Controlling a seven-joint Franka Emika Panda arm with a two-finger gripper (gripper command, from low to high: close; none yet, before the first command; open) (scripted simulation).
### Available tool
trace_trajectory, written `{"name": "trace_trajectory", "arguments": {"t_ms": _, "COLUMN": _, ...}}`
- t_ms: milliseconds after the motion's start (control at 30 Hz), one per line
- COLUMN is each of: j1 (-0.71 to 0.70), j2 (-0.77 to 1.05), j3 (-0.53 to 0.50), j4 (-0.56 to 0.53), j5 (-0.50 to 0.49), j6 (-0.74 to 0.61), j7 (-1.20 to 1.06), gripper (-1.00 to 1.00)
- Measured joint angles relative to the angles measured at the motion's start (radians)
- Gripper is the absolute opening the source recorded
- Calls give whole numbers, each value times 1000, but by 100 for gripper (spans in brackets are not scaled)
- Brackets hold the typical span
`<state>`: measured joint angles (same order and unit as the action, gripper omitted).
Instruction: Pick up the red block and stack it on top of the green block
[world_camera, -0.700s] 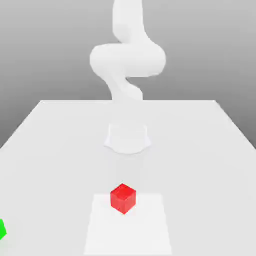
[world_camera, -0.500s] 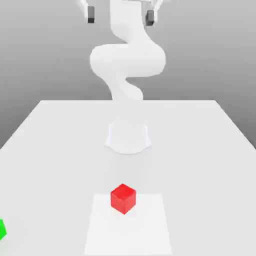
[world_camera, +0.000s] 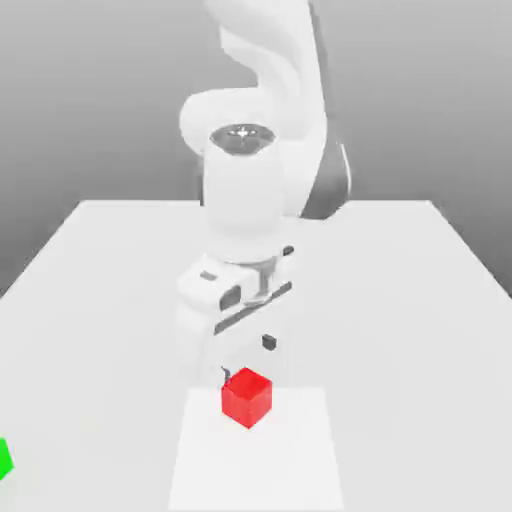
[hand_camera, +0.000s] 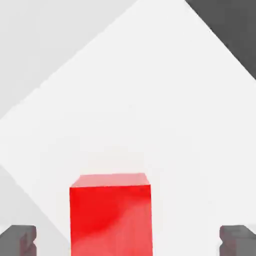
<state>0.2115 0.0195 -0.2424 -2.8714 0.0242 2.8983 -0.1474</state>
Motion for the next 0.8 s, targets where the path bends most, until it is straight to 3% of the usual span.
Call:
{"name": "trace_trajectory", "arguments": {"t_ms": 200, "j1": -99, "j2": 164, "j3": 137, "j4": 19, "j5": 143, "j6": 137, "j7": -105, "gripper": 0}}
{"name": "trace_trajectory", "arguments": {"t_ms": 233, "j1": -115, "j2": 181, "j3": 156, "j4": 21, "j5": 155, "j6": 152, "j7": -113, "gripper": -100}}
{"name": "trace_trajectory", "arguments": {"t_ms": 467, "j1": -118, "j2": 181, "j3": 159, "j4": 21, "j5": 153, "j6": 149, "j7": -112, "gripper": -100}}
{"name": "trace_trajectory", "arguments": {"t_ms": 800, "j1": -103, "j2": -65, "j3": 89, "j4": -15, "j5": -46, "j6": -57, "j7": 31, "gripper": -100}}
